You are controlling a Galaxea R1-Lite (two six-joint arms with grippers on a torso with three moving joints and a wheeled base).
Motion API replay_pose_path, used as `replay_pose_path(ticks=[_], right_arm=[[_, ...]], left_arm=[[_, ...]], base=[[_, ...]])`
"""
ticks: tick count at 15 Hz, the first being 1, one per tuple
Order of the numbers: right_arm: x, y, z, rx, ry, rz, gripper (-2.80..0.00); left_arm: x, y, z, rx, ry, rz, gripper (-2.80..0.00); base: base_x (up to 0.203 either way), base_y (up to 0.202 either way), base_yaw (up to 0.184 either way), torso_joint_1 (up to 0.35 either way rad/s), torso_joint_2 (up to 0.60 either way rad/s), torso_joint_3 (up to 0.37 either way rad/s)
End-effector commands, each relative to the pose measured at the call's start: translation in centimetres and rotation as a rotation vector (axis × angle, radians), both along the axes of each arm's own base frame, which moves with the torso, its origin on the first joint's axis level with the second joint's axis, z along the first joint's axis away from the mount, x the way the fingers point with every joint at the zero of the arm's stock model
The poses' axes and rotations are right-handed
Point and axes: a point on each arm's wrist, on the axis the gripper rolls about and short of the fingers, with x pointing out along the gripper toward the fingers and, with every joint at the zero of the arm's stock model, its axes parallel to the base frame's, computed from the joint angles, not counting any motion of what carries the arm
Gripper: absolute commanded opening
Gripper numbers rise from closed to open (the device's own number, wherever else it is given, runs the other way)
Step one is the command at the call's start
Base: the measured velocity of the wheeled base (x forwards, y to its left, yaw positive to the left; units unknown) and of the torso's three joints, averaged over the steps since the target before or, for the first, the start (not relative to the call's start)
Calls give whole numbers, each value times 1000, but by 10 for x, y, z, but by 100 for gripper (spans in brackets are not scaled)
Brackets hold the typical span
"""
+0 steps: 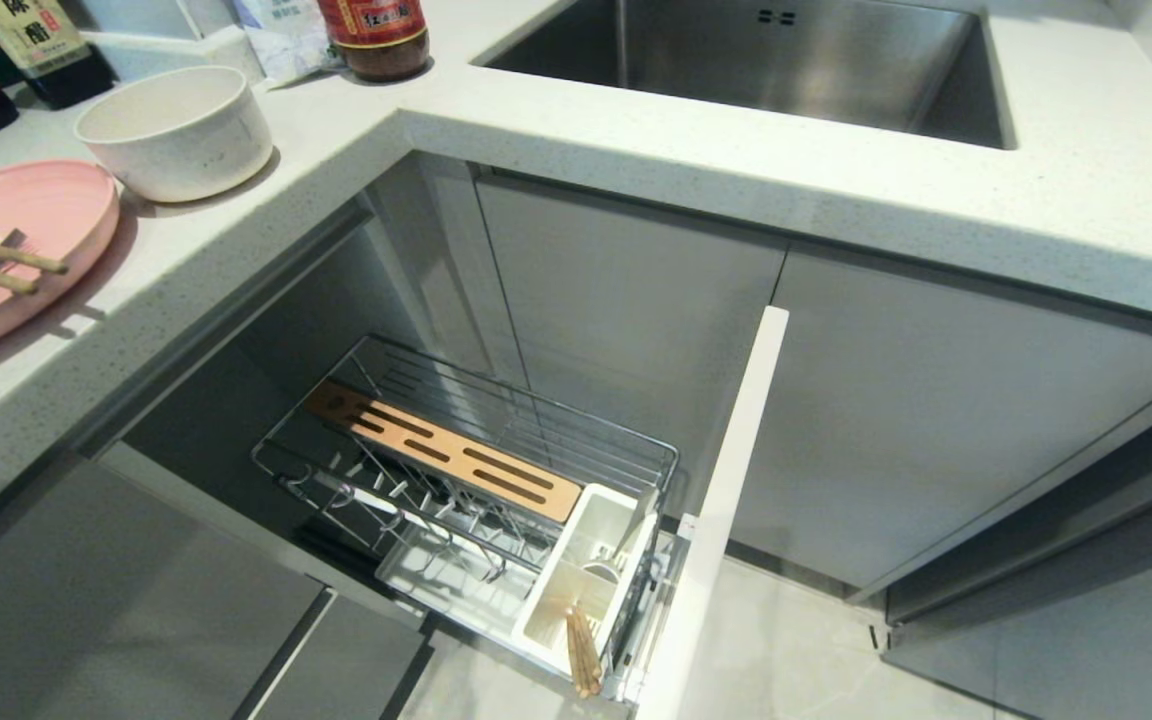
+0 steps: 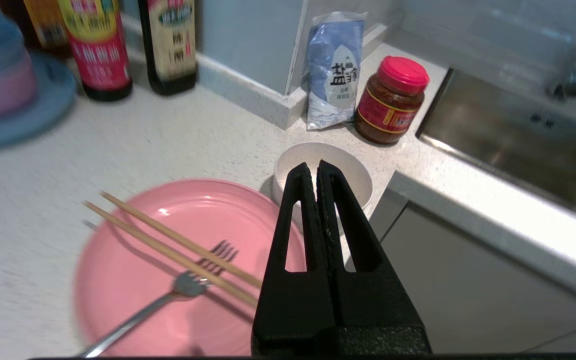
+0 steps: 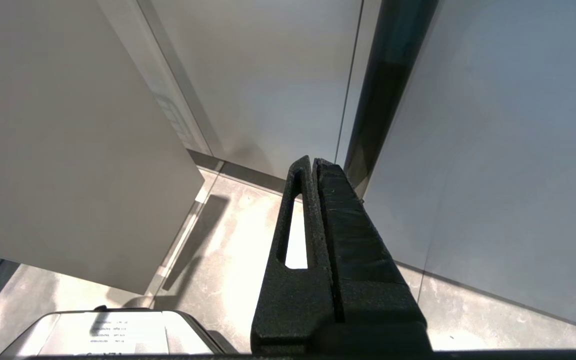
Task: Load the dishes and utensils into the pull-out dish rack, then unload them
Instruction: Pick up the chopsticks and place it in the cupboard
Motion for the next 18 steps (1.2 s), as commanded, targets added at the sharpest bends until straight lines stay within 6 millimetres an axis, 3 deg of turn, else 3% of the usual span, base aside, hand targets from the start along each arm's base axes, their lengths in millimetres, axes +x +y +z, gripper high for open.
replay_pose_path(ticks=[1, 4, 9, 12, 18], right_arm=[[0, 0, 0, 1, 1, 0, -280], [0, 0, 0, 0, 1, 0, -280], [0, 0, 0, 1, 1, 0, -280], [0, 0, 0, 2, 1, 0, -280], [0, 0, 0, 0, 1, 0, -280]], left_arm=[[40, -1, 2, -84, 97, -14, -280], [52, -6, 3, -199, 242, -21, -280], [54, -9, -2, -256, 462, 70, -280], [56, -8, -5, -262, 536, 148, -280], [78, -10, -15, -280, 618, 210, -280]], base=[[0, 0, 0, 0, 0, 0], [0, 0, 0, 0, 0, 0], [0, 0, 0, 0, 0, 0], [0, 0, 0, 0, 0, 0], [0, 0, 0, 0, 0, 0]])
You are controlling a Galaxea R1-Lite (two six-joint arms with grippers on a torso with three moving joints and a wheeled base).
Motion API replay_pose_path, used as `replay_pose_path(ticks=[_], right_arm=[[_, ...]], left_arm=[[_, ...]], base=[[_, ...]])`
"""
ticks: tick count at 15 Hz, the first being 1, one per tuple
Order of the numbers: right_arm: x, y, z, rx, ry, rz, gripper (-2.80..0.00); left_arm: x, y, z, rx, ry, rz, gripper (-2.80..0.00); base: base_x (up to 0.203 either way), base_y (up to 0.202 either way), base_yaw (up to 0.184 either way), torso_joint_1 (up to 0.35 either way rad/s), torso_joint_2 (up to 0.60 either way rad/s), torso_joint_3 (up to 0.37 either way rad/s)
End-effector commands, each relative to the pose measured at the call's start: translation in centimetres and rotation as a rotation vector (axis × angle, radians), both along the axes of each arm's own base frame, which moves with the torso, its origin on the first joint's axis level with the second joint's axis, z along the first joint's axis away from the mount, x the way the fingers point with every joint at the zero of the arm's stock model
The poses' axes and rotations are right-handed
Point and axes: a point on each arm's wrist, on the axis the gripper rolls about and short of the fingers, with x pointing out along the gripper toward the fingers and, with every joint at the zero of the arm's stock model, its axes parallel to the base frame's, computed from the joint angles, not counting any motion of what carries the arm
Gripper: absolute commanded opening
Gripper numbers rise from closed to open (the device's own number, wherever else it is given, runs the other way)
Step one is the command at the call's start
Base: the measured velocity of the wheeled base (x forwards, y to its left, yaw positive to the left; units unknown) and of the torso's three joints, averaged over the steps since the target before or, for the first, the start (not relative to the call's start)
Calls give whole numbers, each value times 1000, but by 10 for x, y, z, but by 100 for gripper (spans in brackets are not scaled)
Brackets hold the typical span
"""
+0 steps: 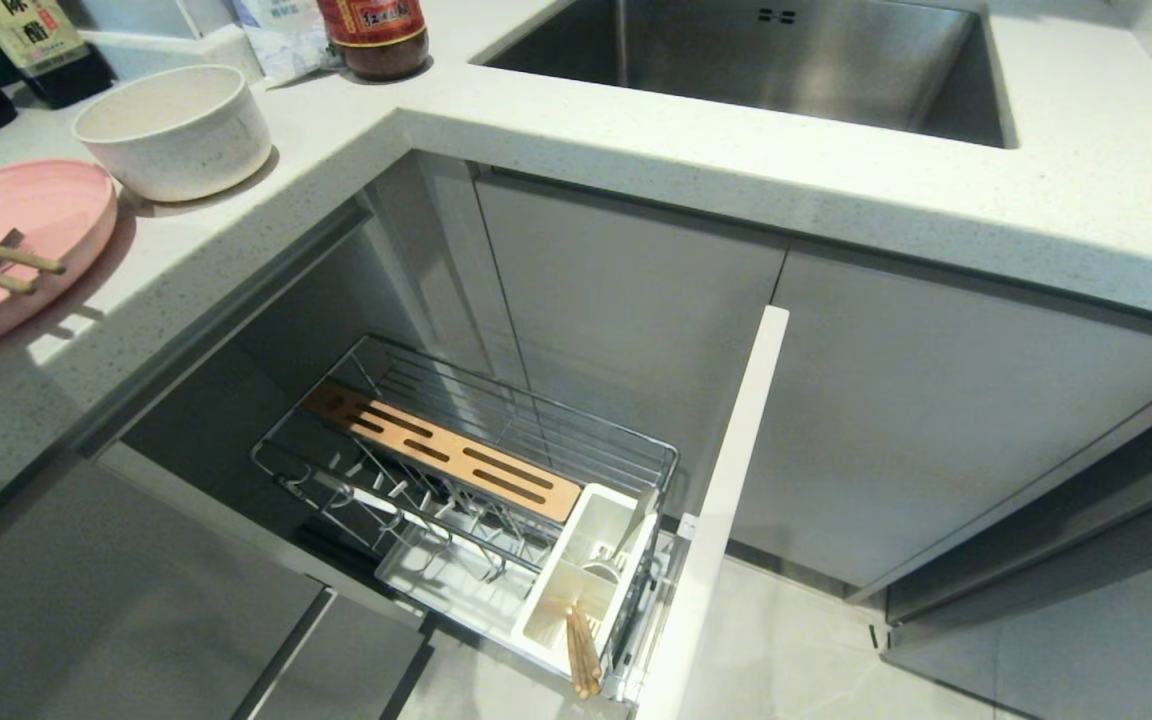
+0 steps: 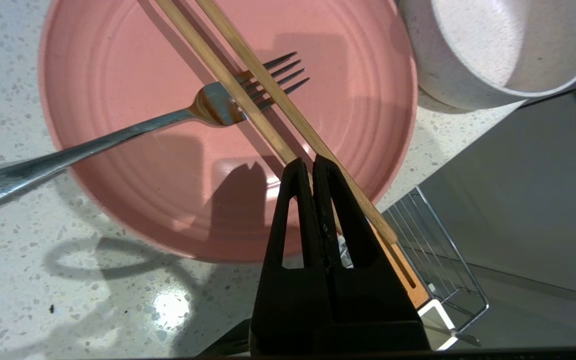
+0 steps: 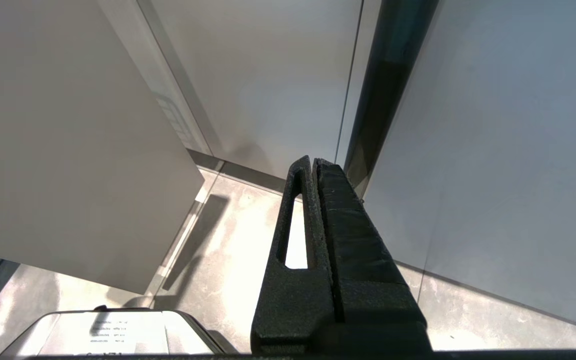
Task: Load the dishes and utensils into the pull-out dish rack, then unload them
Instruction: Pick up the chopsticks and place it in the cupboard
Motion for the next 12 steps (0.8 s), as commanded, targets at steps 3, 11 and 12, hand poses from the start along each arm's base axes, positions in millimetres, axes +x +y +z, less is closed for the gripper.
replay_pose_path(ticks=[3, 11, 12], right_arm=[[0, 0, 0, 0, 0, 0, -280], [0, 0, 0, 1, 0, 0, -280], [0, 0, 0, 1, 0, 0, -280]], left_arm=[[7, -1, -2, -5, 26, 19, -280], [19, -2, -4, -23, 34, 28, 0], [23, -3, -6, -31, 41, 32, 0]], base=[[0, 0, 0, 0, 0, 0], [0, 0, 0, 0, 0, 0], [0, 0, 0, 0, 0, 0]])
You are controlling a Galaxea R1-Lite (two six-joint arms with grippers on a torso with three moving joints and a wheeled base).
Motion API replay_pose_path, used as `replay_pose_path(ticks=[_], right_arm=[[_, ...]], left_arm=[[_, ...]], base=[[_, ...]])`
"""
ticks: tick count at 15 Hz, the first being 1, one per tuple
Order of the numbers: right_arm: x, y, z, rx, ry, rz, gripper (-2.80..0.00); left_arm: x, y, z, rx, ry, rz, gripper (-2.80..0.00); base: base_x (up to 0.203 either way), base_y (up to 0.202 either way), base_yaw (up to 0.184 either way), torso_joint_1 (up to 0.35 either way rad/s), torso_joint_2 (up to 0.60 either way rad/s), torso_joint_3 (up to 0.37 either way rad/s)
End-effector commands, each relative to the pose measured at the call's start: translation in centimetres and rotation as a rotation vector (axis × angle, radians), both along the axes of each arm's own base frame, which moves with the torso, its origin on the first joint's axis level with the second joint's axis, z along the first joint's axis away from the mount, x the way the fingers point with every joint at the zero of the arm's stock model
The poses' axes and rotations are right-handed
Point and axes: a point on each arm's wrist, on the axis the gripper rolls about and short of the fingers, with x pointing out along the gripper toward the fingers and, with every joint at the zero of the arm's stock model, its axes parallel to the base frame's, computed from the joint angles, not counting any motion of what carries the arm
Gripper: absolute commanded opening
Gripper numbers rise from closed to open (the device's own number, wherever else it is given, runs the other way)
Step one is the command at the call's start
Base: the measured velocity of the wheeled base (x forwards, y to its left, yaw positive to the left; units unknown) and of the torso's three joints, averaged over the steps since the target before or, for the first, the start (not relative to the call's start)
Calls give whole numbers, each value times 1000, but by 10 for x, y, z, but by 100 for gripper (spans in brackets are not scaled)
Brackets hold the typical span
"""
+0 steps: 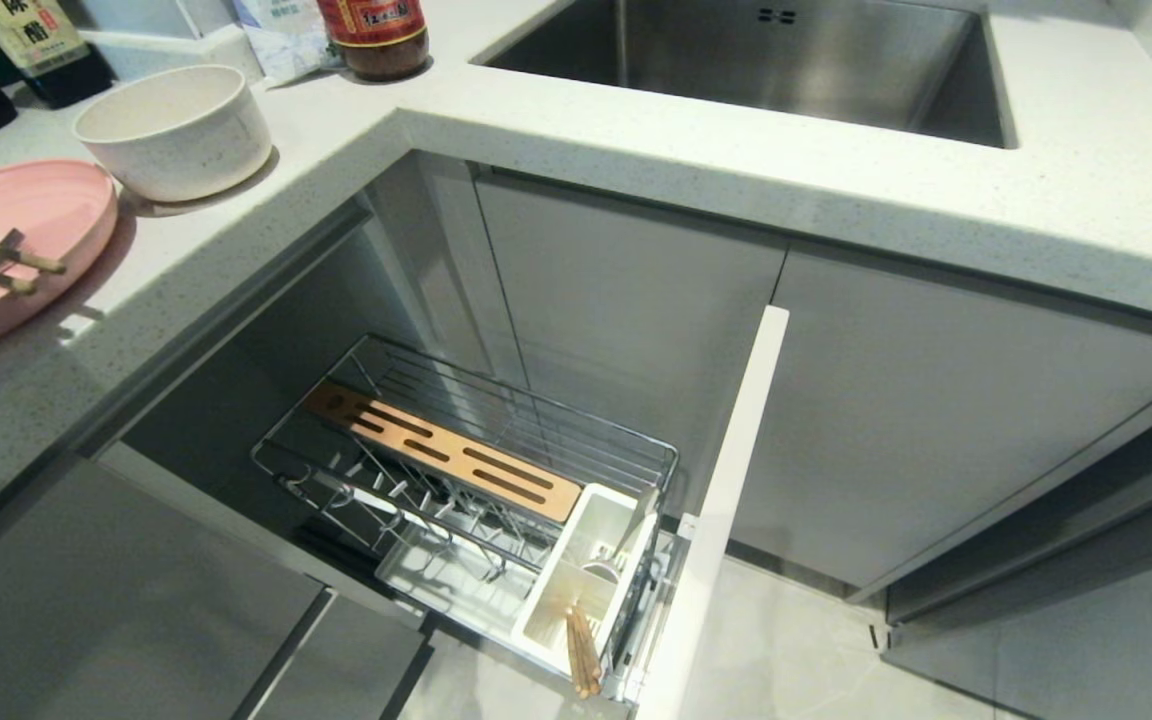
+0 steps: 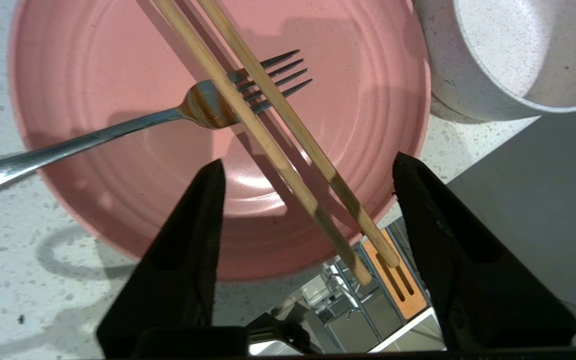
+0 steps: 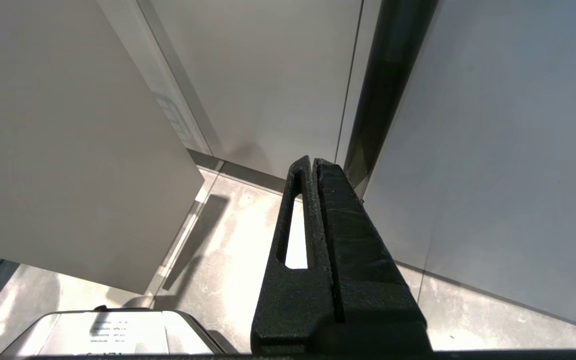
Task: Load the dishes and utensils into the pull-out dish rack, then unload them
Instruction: Pick up the chopsticks and place it in the cupboard
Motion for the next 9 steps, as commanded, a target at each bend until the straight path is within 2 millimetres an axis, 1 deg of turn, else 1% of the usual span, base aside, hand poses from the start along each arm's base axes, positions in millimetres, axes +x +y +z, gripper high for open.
replay_pose_path(ticks=[1, 4, 9], right_arm=[[0, 0, 0, 1, 0, 0, -280], [0, 0, 0, 0, 0, 0, -280], [0, 0, 0, 1, 0, 0, -280]], left_arm=[[13, -2, -5, -8, 32, 9, 0], [24, -3, -10, -41, 45, 27, 0], [36, -5, -14, -59, 63, 41, 0]], base=[[0, 0, 0, 0, 0, 0], [0, 0, 0, 0, 0, 0], [0, 0, 0, 0, 0, 0]])
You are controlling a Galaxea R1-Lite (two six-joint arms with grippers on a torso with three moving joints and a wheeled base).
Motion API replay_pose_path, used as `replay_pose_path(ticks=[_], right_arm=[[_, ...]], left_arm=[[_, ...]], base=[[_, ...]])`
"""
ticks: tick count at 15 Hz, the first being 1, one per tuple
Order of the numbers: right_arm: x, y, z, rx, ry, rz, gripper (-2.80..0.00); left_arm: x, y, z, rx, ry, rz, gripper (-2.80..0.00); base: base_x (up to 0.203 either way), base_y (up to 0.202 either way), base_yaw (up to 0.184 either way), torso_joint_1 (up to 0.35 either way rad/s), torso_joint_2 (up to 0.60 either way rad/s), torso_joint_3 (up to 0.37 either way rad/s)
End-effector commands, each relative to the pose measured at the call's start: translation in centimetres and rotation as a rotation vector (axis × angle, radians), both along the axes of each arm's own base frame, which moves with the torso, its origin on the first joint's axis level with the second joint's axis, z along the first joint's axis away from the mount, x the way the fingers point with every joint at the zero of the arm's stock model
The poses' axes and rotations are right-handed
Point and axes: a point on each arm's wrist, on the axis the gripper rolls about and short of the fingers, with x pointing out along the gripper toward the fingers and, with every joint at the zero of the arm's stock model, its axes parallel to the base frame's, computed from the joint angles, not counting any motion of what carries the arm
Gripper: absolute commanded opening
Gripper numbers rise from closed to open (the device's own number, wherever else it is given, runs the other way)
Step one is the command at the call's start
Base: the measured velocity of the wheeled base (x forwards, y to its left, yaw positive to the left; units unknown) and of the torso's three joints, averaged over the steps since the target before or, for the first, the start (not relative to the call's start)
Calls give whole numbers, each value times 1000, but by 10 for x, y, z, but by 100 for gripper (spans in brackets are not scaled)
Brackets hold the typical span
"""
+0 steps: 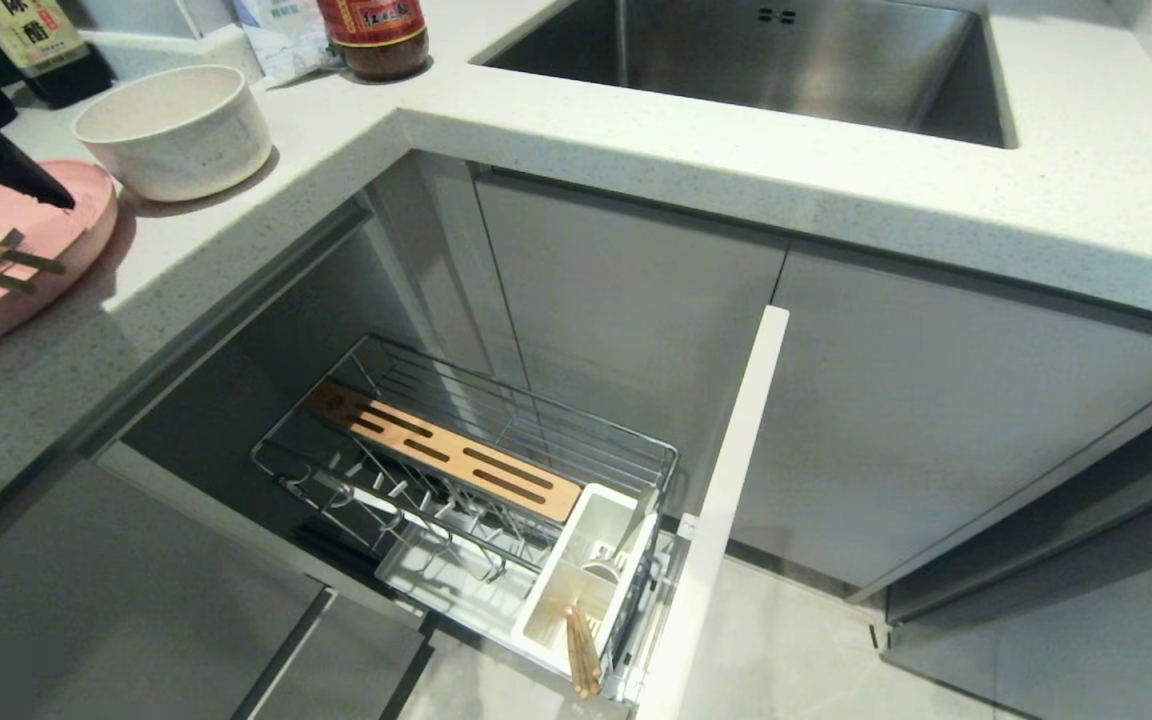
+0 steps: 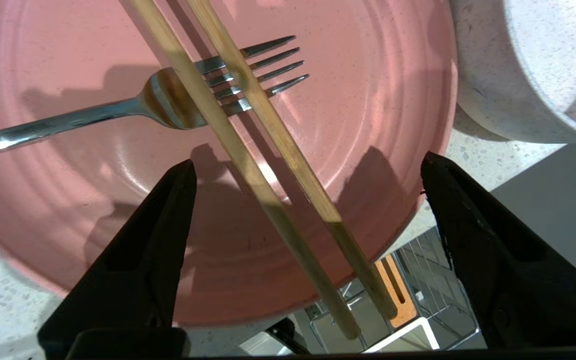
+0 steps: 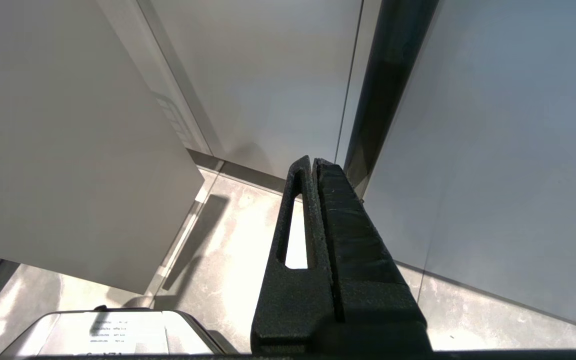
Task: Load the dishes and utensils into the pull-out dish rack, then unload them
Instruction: Pick up the chopsticks and place it in the cupboard
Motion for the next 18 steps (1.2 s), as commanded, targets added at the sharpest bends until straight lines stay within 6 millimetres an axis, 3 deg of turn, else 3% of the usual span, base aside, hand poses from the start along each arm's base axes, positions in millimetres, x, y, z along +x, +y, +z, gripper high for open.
replay_pose_path(ticks=[1, 18], right_arm=[[0, 0, 0, 0, 0, 0, -280], [0, 0, 0, 1, 0, 0, -280]], left_arm=[[4, -1, -2, 1, 14, 5, 0], [15, -1, -7, 5, 40, 8, 0]], base=[[0, 0, 0, 0, 0, 0], [0, 0, 0, 0, 0, 0]])
